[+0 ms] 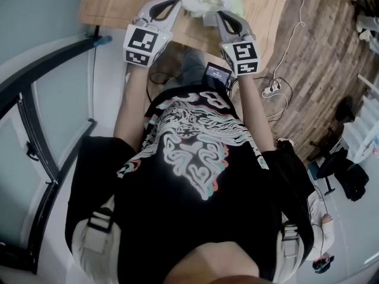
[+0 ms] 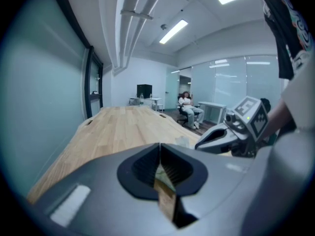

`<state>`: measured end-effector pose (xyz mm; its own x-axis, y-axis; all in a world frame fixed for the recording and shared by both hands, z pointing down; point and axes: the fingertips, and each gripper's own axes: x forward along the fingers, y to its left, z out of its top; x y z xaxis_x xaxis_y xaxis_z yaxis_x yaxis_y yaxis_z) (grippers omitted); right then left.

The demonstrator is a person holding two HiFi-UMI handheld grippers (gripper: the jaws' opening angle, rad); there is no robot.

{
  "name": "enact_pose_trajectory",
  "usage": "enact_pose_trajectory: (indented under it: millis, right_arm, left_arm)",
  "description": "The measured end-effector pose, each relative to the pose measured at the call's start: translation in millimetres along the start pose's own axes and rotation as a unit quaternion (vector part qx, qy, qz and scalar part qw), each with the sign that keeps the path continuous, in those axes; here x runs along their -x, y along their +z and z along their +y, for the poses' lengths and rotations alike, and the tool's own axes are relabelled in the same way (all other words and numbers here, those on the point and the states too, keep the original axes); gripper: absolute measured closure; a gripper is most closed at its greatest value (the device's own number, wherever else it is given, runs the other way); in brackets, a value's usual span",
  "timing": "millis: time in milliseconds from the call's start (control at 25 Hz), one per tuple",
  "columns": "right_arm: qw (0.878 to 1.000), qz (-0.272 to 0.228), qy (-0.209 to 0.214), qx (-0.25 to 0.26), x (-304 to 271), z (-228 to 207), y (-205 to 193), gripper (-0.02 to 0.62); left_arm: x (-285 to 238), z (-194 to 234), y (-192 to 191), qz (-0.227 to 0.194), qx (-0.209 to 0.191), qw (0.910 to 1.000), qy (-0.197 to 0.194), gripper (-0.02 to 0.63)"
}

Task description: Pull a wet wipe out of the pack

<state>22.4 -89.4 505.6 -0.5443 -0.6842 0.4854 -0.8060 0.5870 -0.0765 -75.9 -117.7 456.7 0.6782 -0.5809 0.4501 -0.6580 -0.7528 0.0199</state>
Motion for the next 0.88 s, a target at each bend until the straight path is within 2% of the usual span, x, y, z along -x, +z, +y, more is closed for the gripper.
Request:
enact_pose_trajectory:
  millis: [280, 440, 600, 880]
  right_arm:
    - [1.000, 0.003, -0.003, -0.005, 2, -4, -5, 0.595]
    - [1.000, 0.006, -0.002, -0.005, 1, -3, -9, 0.595]
    - [1.000, 0.008, -0.004, -0.003, -2, -3, -8, 0.595]
    - [1.000, 0.004, -0.013, -0.004, 2, -6, -6, 0.595]
  left_arm:
    - [7, 9, -20, 0.016, 0.007, 0.9997, -0.018, 0.609]
    - [5, 6, -39, 0.066, -0.026, 0.9968, -0.039, 0.609]
    - [-1, 10, -56, 0.101, -0.054, 0.9929, -0.032, 0.606]
    - [-15, 10, -65, 0.096, -0.041, 0.9945, -0.008, 0.599]
